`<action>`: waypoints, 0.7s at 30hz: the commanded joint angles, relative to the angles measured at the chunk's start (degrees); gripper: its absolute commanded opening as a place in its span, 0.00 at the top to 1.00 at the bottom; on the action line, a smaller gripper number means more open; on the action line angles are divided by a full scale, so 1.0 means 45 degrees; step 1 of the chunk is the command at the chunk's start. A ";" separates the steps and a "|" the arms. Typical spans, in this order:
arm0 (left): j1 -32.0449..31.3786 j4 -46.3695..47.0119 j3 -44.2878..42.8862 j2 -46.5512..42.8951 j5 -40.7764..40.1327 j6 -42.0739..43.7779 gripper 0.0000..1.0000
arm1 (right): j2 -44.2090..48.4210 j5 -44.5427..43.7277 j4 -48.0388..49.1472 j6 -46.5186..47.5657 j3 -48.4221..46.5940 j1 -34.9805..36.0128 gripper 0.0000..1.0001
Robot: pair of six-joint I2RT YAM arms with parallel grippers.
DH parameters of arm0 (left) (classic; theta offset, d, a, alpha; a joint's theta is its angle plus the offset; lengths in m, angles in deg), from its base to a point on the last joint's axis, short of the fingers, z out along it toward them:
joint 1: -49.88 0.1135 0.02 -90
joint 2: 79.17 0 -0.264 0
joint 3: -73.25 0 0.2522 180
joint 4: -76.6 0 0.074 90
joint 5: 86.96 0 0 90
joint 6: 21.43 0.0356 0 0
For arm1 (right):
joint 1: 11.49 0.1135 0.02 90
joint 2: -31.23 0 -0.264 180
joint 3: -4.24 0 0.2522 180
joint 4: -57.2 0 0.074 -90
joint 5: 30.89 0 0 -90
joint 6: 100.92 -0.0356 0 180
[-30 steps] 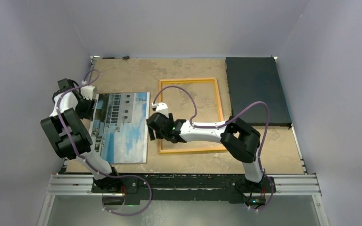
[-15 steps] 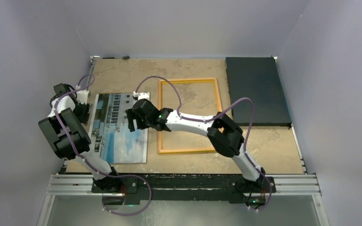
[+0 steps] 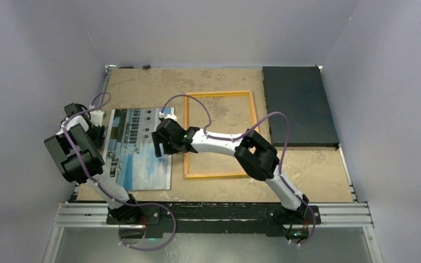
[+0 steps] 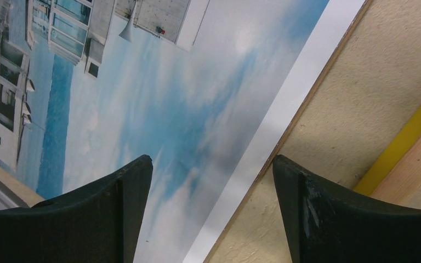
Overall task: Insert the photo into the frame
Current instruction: Pick up the photo frame item at the center of the board.
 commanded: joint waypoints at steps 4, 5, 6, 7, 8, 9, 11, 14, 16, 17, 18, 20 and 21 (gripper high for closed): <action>-0.0393 -0.0379 0.0534 0.0946 0.1827 -0.0445 0.44 | 0.0170 0.1414 0.0551 -0.0800 0.0093 -0.0352 0.17; -0.0525 -0.0430 0.0596 0.1022 0.1927 -0.0491 0.45 | 0.0265 0.1556 0.0802 -0.0956 0.0233 -0.0476 0.17; -0.0651 -0.0451 0.0665 0.1058 0.2023 -0.0523 0.46 | 0.0363 0.1876 0.1041 -0.1109 0.0412 -0.0655 0.17; -0.0767 -0.0454 0.0742 0.1087 0.2067 -0.0581 0.47 | 0.0492 0.2141 0.1283 -0.1243 0.0603 -0.0804 0.17; -0.0867 -0.0454 0.0827 0.1096 0.2153 -0.0622 0.47 | 0.0635 0.2347 0.1538 -0.1382 0.0761 -0.0925 0.17; -0.0923 -0.0454 0.0852 0.1114 0.2234 -0.0671 0.48 | 0.0775 0.2532 0.1770 -0.1475 0.0964 -0.1060 0.17; -0.0975 -0.0485 0.0845 0.1129 0.2369 -0.0775 0.49 | 0.1012 0.2878 0.2224 -0.1612 0.1249 -0.1246 0.17; -0.0979 -0.0566 0.0771 0.1042 0.2449 -0.0799 0.50 | 0.1089 0.3389 0.2521 -0.1702 0.1427 -0.1373 0.17; -0.0978 -0.0636 0.0778 0.0953 0.2489 -0.0743 0.50 | 0.1075 0.3683 0.2819 -0.1755 0.1453 -0.1398 0.17; -0.0976 -0.0663 0.0801 0.0903 0.2518 -0.0752 0.50 | 0.1096 0.3802 0.2914 -0.1785 0.1480 -0.1412 0.17; -0.0979 -0.0668 0.0871 0.0843 0.2546 -0.0734 0.50 | 0.1141 0.3881 0.2953 -0.1803 0.1478 -0.1399 0.17; -0.0969 -0.0636 0.0938 0.0750 0.2582 -0.0730 0.50 | 0.1305 0.3979 0.3091 -0.1793 0.1564 -0.1402 0.18; -0.0963 -0.0616 0.0979 0.0726 0.2588 -0.0729 0.50 | 0.1462 0.4037 0.3185 -0.1793 0.1645 -0.1396 0.18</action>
